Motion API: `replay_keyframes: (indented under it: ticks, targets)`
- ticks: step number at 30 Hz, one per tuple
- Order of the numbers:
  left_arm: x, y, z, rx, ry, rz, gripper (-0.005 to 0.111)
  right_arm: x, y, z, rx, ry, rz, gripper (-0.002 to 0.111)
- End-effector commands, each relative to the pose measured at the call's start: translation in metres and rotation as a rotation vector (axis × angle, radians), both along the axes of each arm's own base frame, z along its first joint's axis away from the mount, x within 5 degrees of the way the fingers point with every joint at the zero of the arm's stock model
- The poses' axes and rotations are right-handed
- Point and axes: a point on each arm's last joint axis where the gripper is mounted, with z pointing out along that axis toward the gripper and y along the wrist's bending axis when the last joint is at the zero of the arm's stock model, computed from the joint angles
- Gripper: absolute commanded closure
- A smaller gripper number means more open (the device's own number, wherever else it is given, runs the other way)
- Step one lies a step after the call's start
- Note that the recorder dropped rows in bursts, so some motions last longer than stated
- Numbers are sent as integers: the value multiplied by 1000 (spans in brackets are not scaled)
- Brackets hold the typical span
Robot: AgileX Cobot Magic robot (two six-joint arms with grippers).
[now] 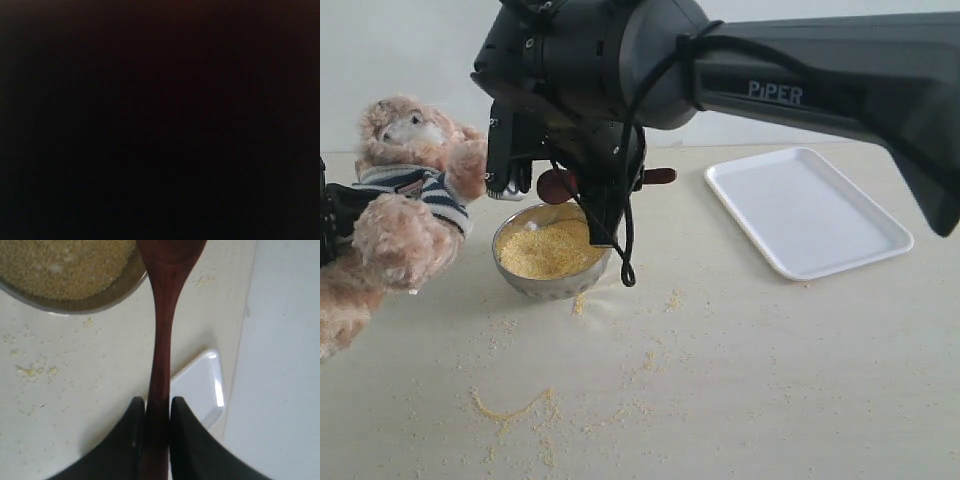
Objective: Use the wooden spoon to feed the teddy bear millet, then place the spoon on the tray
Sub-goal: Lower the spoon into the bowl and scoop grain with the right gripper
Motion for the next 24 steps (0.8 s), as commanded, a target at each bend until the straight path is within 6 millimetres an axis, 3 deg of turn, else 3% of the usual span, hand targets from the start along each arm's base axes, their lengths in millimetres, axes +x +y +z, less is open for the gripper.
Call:
replay_keyframes:
  ticks: [1,9,16,20,24]
  targets:
    - [1,-1,5,-24,-28,-8,102,6,8,7,-24,-80,184,109]
    - [1,-1,5,-20,-34,-9,102,14,12,-39,-78,13,140,109]
    - [1,-1,5,-15,-40,-11,102,-1,2,-49,-116,206,18,109]
    - [1,-1,5,-11,-46,-13,102,-12,9,-55,-8,336,-9,109]
    - [1,-1,5,-9,-47,-14,102,-6,9,-52,66,248,-124,109]
